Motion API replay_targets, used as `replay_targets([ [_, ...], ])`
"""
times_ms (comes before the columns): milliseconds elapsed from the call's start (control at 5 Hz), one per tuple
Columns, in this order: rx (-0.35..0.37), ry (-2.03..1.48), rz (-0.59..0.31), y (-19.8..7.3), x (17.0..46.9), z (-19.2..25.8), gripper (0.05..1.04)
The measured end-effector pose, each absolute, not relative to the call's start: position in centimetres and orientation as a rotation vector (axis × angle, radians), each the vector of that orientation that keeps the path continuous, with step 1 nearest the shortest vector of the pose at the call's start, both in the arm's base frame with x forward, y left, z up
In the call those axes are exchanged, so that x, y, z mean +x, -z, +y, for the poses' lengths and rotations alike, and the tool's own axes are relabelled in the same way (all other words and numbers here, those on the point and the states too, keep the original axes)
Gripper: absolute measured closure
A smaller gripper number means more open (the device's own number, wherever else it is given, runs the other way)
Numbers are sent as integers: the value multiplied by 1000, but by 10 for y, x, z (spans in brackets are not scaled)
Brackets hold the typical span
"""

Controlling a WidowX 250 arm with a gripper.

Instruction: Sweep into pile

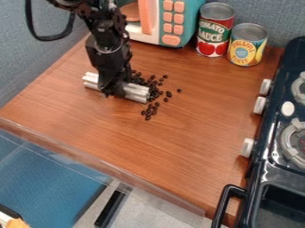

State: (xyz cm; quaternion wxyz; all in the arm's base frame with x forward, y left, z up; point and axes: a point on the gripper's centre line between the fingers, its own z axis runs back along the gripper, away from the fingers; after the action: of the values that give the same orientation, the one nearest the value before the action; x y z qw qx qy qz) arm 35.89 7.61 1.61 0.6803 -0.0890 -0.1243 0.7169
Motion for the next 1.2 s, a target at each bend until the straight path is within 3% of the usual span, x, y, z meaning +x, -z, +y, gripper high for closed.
replay_targets([
  [800, -230, -1663, -285, -17, 394, 73, 709],
  [1200, -263, -1669, -256, -20, 391, 66, 710],
])
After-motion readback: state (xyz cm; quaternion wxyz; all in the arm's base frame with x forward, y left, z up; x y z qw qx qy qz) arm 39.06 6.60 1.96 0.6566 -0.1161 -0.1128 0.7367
